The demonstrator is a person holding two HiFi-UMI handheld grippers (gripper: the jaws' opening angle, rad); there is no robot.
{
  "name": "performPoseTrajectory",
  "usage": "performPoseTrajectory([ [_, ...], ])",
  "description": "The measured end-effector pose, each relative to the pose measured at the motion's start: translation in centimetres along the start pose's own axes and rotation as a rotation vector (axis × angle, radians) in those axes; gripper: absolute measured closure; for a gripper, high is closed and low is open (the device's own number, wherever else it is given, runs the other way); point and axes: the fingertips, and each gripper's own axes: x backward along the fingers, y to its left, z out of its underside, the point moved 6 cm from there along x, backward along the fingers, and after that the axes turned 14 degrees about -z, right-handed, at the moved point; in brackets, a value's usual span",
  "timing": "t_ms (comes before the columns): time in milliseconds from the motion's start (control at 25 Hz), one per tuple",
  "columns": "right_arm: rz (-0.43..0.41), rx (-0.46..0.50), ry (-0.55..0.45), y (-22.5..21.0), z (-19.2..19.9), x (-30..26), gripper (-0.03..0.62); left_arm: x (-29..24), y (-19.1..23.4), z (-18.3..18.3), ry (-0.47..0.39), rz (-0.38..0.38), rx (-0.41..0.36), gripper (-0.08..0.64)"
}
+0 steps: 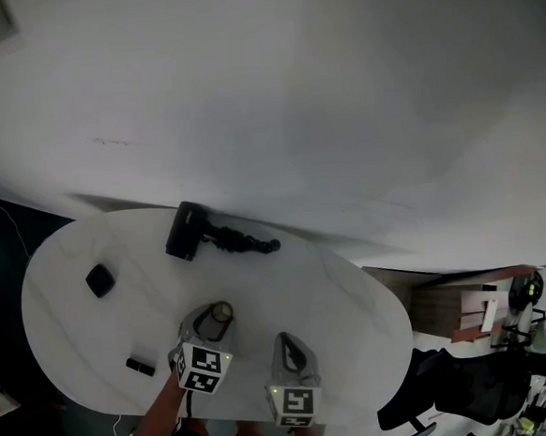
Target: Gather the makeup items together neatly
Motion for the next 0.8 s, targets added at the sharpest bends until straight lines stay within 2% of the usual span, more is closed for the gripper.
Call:
performPoseTrajectory([
  [320, -0.001, 0.011, -0.011, 0.0, -0.7, 0.6, 0.588, 1.0, 0.2, -0.8, -0.019, -0.020, 0.017, 0.339],
  [800, -0.019, 0.059, -0.046, 2.2, -2.4, 2.5, 0.588, 6.5, 1.2, -2.0, -0.093, -0.053, 0.064, 0.339],
])
